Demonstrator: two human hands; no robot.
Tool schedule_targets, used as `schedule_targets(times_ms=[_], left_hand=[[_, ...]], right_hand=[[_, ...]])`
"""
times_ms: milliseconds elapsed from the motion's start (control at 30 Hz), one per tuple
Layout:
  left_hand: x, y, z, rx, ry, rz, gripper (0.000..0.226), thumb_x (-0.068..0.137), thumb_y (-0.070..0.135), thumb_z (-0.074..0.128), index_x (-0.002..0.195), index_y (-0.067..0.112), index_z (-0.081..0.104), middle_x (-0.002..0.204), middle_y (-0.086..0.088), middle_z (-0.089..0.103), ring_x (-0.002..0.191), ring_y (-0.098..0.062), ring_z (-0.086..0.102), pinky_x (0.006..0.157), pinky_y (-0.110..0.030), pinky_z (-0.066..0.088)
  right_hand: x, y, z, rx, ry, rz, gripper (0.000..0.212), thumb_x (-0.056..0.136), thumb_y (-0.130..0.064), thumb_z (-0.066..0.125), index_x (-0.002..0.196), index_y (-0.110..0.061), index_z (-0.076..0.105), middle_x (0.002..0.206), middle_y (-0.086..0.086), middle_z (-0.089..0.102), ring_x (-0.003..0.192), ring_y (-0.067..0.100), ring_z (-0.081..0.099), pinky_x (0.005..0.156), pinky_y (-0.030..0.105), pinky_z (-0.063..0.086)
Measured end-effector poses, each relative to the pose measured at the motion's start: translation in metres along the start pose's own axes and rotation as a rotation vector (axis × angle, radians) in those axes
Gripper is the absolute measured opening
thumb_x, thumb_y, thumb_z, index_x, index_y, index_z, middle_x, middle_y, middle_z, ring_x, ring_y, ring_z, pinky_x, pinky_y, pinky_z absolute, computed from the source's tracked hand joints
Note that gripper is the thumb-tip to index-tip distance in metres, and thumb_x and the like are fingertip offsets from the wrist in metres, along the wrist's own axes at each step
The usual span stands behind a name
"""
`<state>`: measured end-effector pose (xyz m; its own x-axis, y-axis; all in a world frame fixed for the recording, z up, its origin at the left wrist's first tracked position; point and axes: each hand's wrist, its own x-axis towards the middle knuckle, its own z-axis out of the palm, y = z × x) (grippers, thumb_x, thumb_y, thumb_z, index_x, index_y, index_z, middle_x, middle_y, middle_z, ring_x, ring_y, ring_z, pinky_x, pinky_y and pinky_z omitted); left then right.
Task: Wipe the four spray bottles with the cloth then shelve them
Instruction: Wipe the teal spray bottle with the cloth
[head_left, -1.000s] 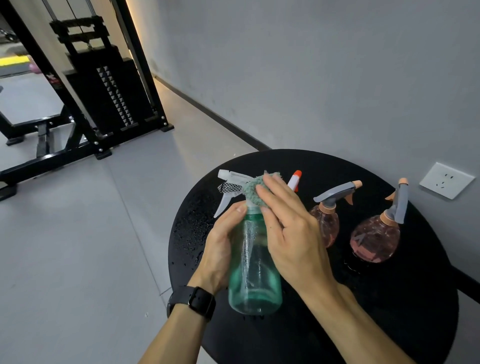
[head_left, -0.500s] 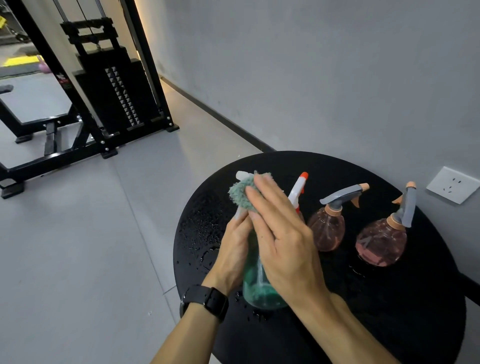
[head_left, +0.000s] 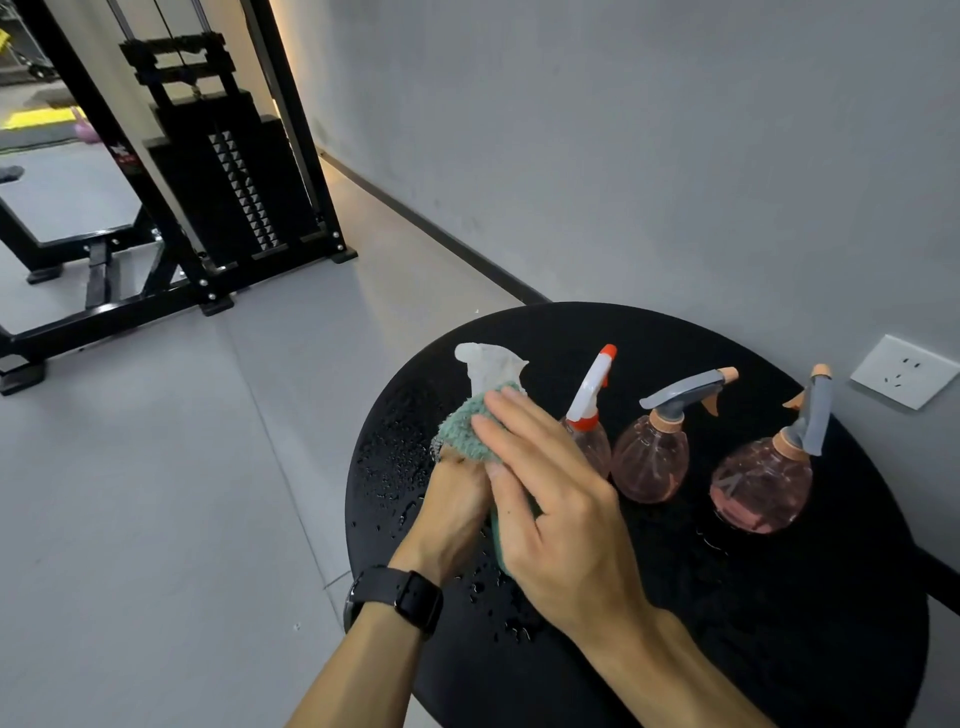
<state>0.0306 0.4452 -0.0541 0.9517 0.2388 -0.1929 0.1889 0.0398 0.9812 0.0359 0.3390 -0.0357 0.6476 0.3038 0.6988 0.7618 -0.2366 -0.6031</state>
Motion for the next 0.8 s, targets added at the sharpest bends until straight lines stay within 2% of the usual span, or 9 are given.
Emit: schedule_targets(times_ms=[67, 100, 167, 233, 333, 400, 500, 667, 800], left_hand=[[0.001, 0.005, 0.002, -0.068, 0.031, 0.142, 0.028, 0.104, 0.004, 0.043, 0.09, 0.016, 0.064, 0.085, 0.0, 0.068, 0.076, -0.012, 0.067, 0.063, -0.012, 0.053], [0.003, 0.007, 0.003, -0.094, 0.043, 0.208, 0.02, 0.102, 0.009, 0.05, 0.104, 0.015, 0.069, 0.097, 0.0, 0.074, 0.09, -0.016, 0.07, 0.074, -0.017, 0.055], [0.003, 0.009, 0.002, -0.095, 0.044, 0.287, 0.027, 0.1, 0.021, 0.056, 0.126, 0.019, 0.064, 0.118, 0.003, 0.072, 0.109, -0.013, 0.068, 0.088, -0.023, 0.055], [0.002, 0.008, 0.001, 0.005, 0.047, 0.323, 0.03, 0.1, 0.024, 0.057, 0.13, 0.023, 0.061, 0.117, 0.007, 0.072, 0.106, -0.011, 0.069, 0.087, -0.023, 0.056], [0.0, 0.003, 0.001, 0.141, 0.087, 0.365, 0.031, 0.097, 0.034, 0.062, 0.127, 0.029, 0.06, 0.11, 0.012, 0.07, 0.099, -0.009, 0.069, 0.083, -0.024, 0.056], [0.0, -0.002, 0.001, 0.271, 0.113, 0.409, 0.035, 0.091, 0.048, 0.063, 0.124, 0.036, 0.06, 0.113, 0.016, 0.068, 0.102, -0.01, 0.067, 0.087, -0.029, 0.056], [0.003, -0.006, 0.001, 0.462, 0.139, 0.482, 0.03, 0.094, 0.041, 0.061, 0.123, 0.044, 0.055, 0.117, 0.021, 0.063, 0.105, -0.005, 0.062, 0.089, -0.025, 0.052], [0.007, -0.012, 0.003, 0.6, 0.139, 0.553, 0.019, 0.099, 0.031, 0.056, 0.115, 0.02, 0.057, 0.091, 0.019, 0.057, 0.082, 0.007, 0.057, 0.07, -0.009, 0.042], [0.006, -0.012, 0.004, 0.595, 0.088, 0.575, 0.039, 0.098, 0.042, 0.047, 0.135, 0.028, 0.05, 0.113, 0.024, 0.059, 0.097, -0.002, 0.062, 0.082, -0.019, 0.051]], right_hand=[[0.003, 0.002, -0.006, 0.007, 0.077, -0.01, 0.032, 0.094, -0.005, 0.05, 0.122, 0.002, 0.063, 0.135, 0.009, 0.058, 0.133, 0.017, 0.049, 0.11, 0.029, 0.039], [0.005, 0.003, -0.01, 0.009, 0.12, 0.003, 0.032, 0.094, -0.006, 0.051, 0.123, 0.002, 0.062, 0.135, 0.009, 0.057, 0.132, 0.017, 0.049, 0.11, 0.028, 0.039], [0.012, 0.007, -0.019, 0.016, 0.205, 0.068, 0.031, 0.094, -0.006, 0.055, 0.124, 0.002, 0.061, 0.135, 0.006, 0.057, 0.131, 0.013, 0.05, 0.108, 0.023, 0.04], [0.019, 0.014, -0.029, 0.049, 0.261, 0.173, 0.033, 0.093, -0.004, 0.056, 0.126, -0.004, 0.059, 0.135, -0.001, 0.056, 0.13, 0.006, 0.049, 0.107, 0.021, 0.041], [0.026, 0.02, -0.042, 0.122, 0.297, 0.294, 0.037, 0.094, -0.008, 0.057, 0.129, -0.022, 0.055, 0.134, -0.015, 0.055, 0.129, 0.0, 0.049, 0.107, 0.034, 0.045], [0.028, 0.02, -0.048, 0.165, 0.272, 0.313, 0.039, 0.094, -0.006, 0.057, 0.127, -0.027, 0.054, 0.132, -0.02, 0.054, 0.128, -0.004, 0.048, 0.107, 0.028, 0.043], [0.028, 0.019, -0.054, 0.239, 0.169, 0.284, 0.037, 0.092, -0.005, 0.057, 0.125, -0.022, 0.059, 0.133, -0.018, 0.056, 0.128, -0.002, 0.049, 0.104, 0.021, 0.043], [0.021, 0.019, -0.055, 0.268, -0.018, 0.119, 0.038, 0.086, 0.003, 0.054, 0.118, -0.011, 0.065, 0.131, -0.005, 0.061, 0.128, 0.009, 0.053, 0.101, 0.027, 0.048], [0.022, 0.029, -0.057, 0.261, -0.101, 0.094, 0.032, 0.087, -0.008, 0.052, 0.114, -0.012, 0.069, 0.13, -0.004, 0.063, 0.127, 0.011, 0.054, 0.1, 0.032, 0.05]])
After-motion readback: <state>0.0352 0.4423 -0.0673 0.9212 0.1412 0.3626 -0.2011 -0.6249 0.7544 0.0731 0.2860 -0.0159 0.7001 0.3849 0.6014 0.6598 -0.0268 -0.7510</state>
